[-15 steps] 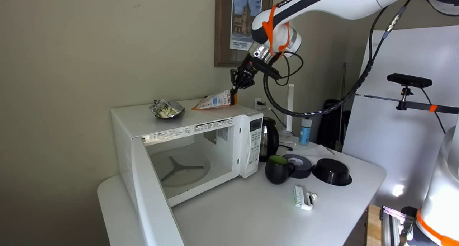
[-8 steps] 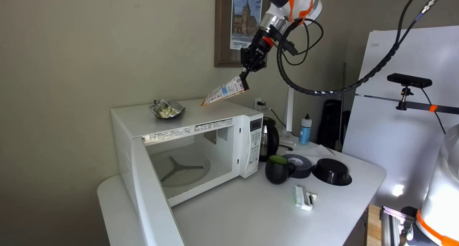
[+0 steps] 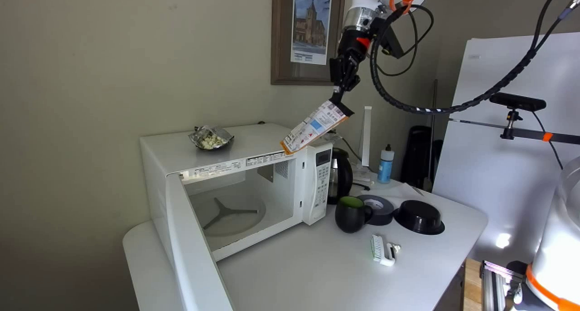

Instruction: Remove the orange packet from on top of the microwave and put it inside the microwave

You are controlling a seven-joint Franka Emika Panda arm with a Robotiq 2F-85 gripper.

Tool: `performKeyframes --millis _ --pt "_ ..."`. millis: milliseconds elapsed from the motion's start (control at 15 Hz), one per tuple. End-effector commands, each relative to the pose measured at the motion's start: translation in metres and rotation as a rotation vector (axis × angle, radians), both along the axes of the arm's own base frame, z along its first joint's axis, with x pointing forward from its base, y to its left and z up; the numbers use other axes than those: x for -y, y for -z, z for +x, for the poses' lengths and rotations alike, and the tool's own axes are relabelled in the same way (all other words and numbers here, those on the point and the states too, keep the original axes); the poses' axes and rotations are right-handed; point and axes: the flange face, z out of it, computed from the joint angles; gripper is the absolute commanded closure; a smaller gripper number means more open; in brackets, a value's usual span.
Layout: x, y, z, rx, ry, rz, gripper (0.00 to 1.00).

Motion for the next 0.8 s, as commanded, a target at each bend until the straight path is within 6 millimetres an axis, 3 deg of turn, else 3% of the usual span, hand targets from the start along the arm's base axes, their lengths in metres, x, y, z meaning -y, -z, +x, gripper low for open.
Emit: performKeyframes --millis 0,533,733 --pt "-0.009 0.035 -0.014 -0.023 -0.014 0.014 0.99" --pt "-0.019 0.115 -0.046 0.109 0.172 0.096 0.99" --pt "-0.021 0.146 -0.064 0.123 0.273 0.213 0.99"
